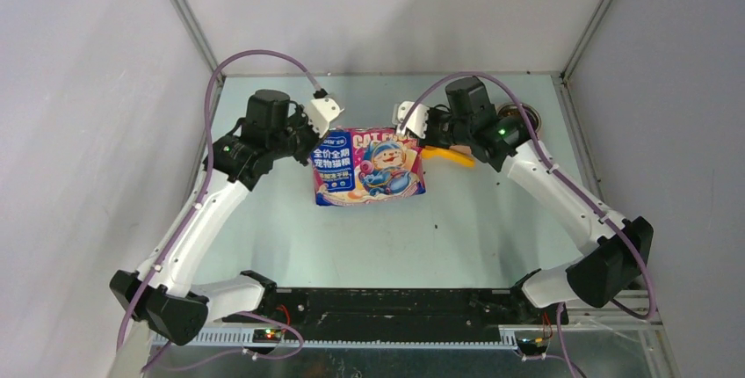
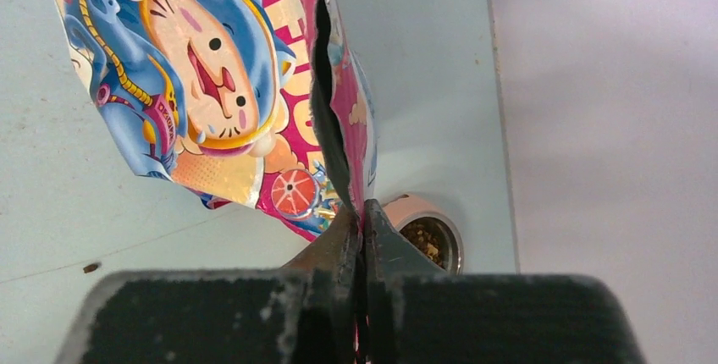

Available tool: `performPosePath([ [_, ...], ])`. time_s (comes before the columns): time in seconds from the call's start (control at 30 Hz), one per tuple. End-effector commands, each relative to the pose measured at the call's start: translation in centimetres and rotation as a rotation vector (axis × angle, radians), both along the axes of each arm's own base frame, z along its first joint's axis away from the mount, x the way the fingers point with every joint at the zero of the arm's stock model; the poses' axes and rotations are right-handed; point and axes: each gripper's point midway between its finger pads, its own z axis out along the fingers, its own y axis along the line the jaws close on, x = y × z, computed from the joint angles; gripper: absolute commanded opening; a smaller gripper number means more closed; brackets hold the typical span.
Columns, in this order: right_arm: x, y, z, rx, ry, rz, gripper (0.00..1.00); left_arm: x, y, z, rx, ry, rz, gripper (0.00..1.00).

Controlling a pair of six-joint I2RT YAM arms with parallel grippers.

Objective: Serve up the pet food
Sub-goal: Close the pet food bag at the center of the board.

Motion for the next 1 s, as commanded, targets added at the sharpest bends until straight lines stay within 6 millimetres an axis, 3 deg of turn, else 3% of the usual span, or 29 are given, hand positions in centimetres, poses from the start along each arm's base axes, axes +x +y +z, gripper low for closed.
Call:
performPosePath([
  [0.0, 1.3, -0.9, 3.6, 0.021, -0.118, -0.039, 0.0, -0.7, 1.4, 1.3, 0.013, -0.042, 0.029, 0.0],
  [0.03, 0.9, -0.9, 3.5, 0.043, -0.071, -0.025, 0.0, -0.8, 1.4, 1.3, 0.02, -0.046, 0.023, 0.0],
  [0.23, -1.4, 0.3, 7.4, 0.318, 0.35, 0.101, 0.0, -1.6, 1.2, 1.3, 0.034, -0.045, -0.033, 0.0],
  [0.43, -1.5, 1.2, 7.7, 0.433, 0.605, 0.129, 0.0, -2.3, 1.0, 1.0, 0.038, -0.032, -0.071, 0.0],
  [0.53, -0.7, 1.0, 7.7, 0.426, 0.565, 0.1, 0.03, -2.5, 1.1, 1.1, 0.037, -0.035, -0.071, 0.0],
  [0.63, -0.9, 0.8, 6.9, 0.379, 0.467, 0.099, 0.25, -2.6, 1.1, 1.2, 0.036, -0.037, -0.071, 0.0],
  [0.77, -1.4, 1.6, 5.7, 0.295, 0.336, 0.126, 0.45, -2.5, 1.1, 1.0, 0.038, -0.031, -0.071, 0.0],
  [0.97, -1.1, 3.3, 4.2, 0.209, 0.264, 0.144, 0.5, -2.4, 1.0, 0.9, 0.038, -0.028, -0.07, 0.0],
])
